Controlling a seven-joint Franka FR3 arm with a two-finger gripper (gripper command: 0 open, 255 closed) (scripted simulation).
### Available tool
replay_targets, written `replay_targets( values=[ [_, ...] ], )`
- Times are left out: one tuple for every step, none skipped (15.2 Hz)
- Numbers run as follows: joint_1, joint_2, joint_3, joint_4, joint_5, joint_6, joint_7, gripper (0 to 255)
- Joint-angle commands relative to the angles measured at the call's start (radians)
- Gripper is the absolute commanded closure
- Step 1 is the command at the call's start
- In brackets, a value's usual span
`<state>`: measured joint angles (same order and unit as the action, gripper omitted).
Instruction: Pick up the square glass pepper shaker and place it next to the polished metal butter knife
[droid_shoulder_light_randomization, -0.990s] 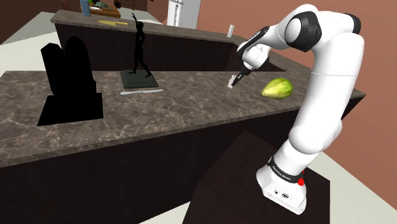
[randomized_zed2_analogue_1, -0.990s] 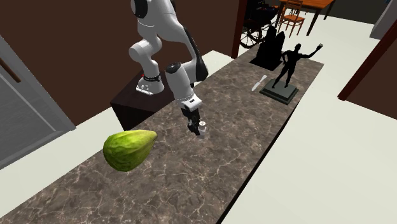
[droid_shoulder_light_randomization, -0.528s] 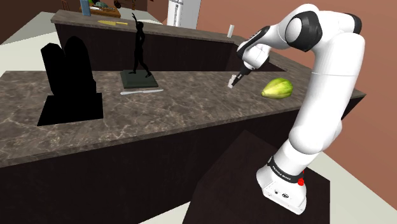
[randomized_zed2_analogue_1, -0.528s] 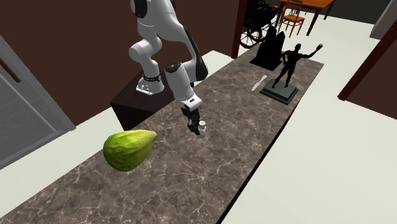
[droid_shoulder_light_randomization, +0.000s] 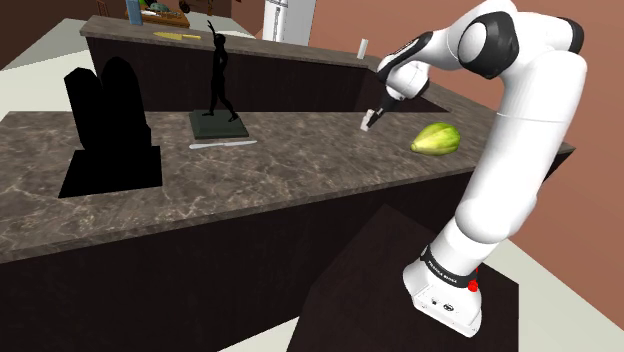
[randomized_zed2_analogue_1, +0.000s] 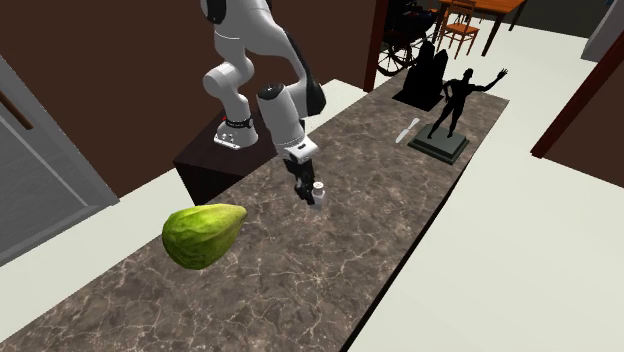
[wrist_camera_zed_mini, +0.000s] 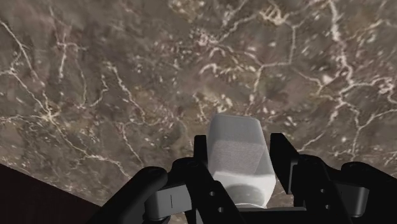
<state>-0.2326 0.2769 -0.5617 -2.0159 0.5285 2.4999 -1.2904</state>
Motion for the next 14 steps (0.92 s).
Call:
replay_targets(
  values=[
    [0.007,-0.020,-0.011,0.005,-0.025,-0.020,0.019,255],
    [0.010,-0.028,-0.015,0.009,-0.036,-0.029,0.028,255],
    [0.013,-0.035,-0.019,0.013,-0.047,-0.039,0.037,255],
    [0.016,-0.043,-0.023,0.017,-0.057,-0.049,0.046,255],
    [0.019,-0.050,-0.027,0.022,-0.068,-0.058,0.054,255],
    [0.021,-0.058,-0.030,0.027,-0.078,-0.068,0.063,255],
    [0.024,-0.065,-0.034,0.032,-0.088,-0.078,0.071,255],
    [0.026,-0.072,-0.037,0.037,-0.097,-0.088,0.079,255],
    [0.028,-0.079,-0.040,0.043,-0.107,-0.098,0.087,255],
    [0.030,-0.085,-0.042,0.049,-0.116,-0.109,0.095,255],
    [0.032,-0.092,-0.045,0.055,-0.125,-0.119,0.102,255],
    [0.034,-0.098,-0.047,0.061,-0.133,-0.130,0.110,255],
    [0.035,-0.104,-0.050,0.068,-0.142,-0.140,0.117,255],
    [0.037,-0.110,-0.052,0.075,-0.150,-0.151,0.124,255]
  ],
)
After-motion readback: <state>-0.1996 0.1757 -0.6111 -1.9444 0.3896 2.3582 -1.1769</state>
